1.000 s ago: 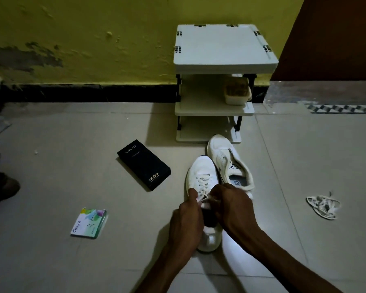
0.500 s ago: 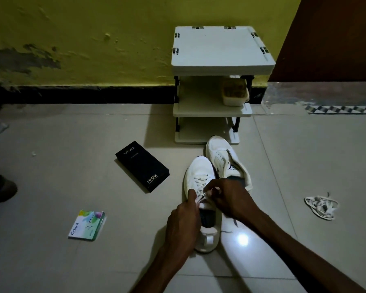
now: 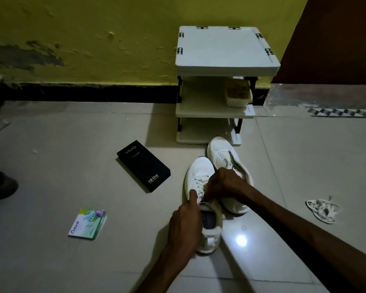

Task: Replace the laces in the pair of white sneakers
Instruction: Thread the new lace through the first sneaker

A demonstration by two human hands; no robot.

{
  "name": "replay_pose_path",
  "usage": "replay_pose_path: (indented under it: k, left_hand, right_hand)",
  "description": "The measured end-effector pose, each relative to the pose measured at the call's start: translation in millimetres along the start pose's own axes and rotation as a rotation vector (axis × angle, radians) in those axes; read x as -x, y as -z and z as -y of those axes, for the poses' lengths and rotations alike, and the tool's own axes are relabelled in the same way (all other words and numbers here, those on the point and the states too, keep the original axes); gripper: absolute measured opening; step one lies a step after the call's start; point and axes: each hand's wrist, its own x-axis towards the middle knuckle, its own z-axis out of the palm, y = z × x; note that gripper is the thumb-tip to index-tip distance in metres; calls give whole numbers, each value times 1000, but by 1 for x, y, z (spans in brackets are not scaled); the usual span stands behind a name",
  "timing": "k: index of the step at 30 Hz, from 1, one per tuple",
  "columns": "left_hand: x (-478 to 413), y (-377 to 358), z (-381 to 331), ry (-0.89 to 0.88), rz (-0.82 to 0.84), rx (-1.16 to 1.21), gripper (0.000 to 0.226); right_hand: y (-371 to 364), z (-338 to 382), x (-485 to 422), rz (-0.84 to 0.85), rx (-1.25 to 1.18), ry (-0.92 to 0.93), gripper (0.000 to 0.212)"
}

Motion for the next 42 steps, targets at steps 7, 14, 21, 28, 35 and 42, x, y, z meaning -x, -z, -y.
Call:
replay_pose_path:
  k: [7,14,21,28,35,42]
  left_hand:
    - [-1,0,0,-9,30,-26,47]
    - [2,2,0,26,51,41,52]
    - [-1,4,-2,23,50,59,50]
    - [-7,8,1,72,75,-35,54]
    - [-1,14,-9,43,44,-86,45]
    - [1,15,-7,58,40,-68,47]
  right_hand:
    - [-9,-9,3,-86,-258,4,18]
    - [-12,-3,-5,-100,-191,74,10]
    - [-20,-9,10,-208,146,413,11]
    - [-22,1,10,-219,566,527,23]
    - [-5,8,11,-30,640,459,22]
    - [-6,6,16,20,465,521,15]
